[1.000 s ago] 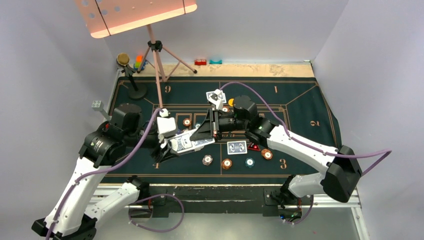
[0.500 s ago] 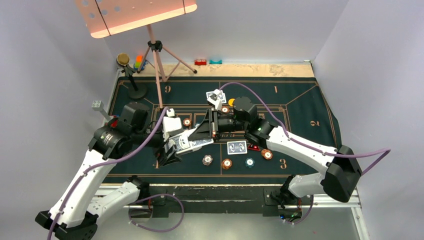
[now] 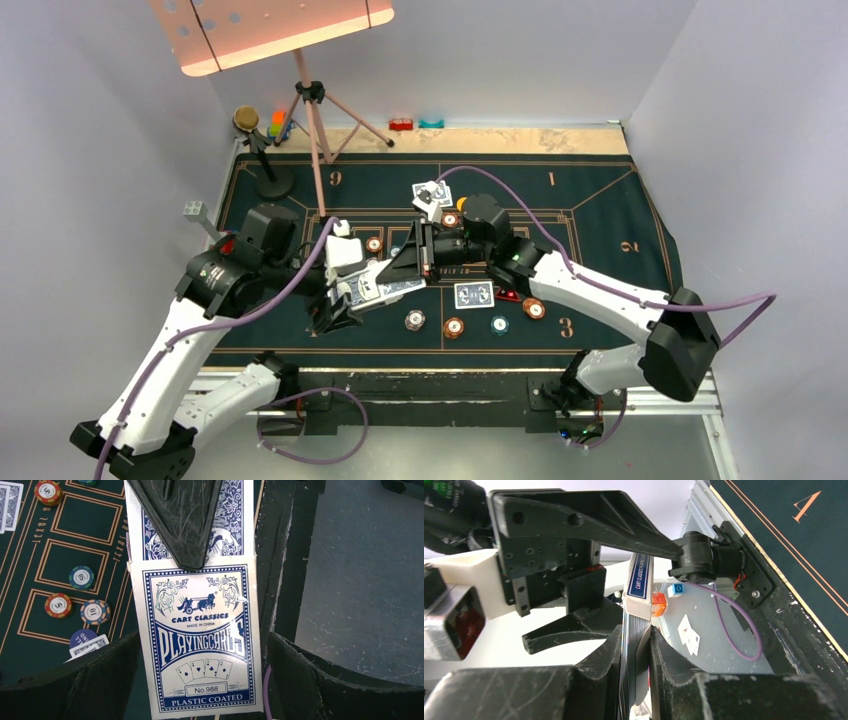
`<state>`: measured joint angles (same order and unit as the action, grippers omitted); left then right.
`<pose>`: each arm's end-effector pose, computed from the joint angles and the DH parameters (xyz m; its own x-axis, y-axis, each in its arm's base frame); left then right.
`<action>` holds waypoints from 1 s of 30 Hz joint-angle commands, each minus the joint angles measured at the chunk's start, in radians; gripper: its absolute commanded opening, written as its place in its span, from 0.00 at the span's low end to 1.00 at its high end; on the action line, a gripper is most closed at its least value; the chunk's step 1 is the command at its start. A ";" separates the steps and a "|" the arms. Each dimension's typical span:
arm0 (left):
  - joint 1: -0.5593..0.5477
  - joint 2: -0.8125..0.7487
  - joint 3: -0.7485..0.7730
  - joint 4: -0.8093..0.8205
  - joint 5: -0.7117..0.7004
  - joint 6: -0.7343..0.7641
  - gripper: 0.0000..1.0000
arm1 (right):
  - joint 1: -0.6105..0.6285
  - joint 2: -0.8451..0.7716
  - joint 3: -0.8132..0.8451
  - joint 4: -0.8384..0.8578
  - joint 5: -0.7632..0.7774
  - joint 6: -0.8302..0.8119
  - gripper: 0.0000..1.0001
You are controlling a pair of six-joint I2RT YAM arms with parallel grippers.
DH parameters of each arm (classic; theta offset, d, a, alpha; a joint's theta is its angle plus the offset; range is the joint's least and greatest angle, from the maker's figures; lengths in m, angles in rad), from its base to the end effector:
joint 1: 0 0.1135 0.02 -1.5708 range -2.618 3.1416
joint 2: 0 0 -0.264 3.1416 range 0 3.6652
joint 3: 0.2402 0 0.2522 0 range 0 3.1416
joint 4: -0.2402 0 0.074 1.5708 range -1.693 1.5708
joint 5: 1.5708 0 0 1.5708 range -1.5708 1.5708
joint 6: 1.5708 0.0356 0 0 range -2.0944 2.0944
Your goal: Distribute texas hold em gaming equipment
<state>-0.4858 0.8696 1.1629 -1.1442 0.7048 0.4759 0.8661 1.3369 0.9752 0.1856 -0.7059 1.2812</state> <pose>0.1073 -0.0827 0.3674 -0.2550 0.5293 -0.8092 0.9565 0.2606 -0.1309 0.1824 0.2501 0.3220 -0.9845 -0.0319 -0.1722 -0.1749 0.1297 0.9760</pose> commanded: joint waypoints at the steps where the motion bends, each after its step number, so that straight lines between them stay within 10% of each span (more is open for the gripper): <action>1: -0.006 -0.006 0.040 -0.004 0.032 0.038 1.00 | 0.007 0.003 0.072 -0.045 -0.010 -0.051 0.00; 11: -0.022 0.006 0.006 0.000 0.035 0.084 0.96 | 0.011 0.011 0.086 -0.050 -0.009 -0.044 0.00; 24: -0.025 0.023 0.027 0.017 0.005 0.050 0.50 | 0.013 0.017 0.100 -0.088 -0.012 -0.057 0.00; 30: -0.024 -0.011 -0.005 0.026 -0.025 0.029 0.37 | 0.003 -0.004 0.100 -0.138 -0.005 -0.069 0.28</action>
<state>-0.5056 0.8879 1.1671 -1.1450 0.6945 0.5255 0.8703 1.3605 1.0317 0.0761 -0.6983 1.2362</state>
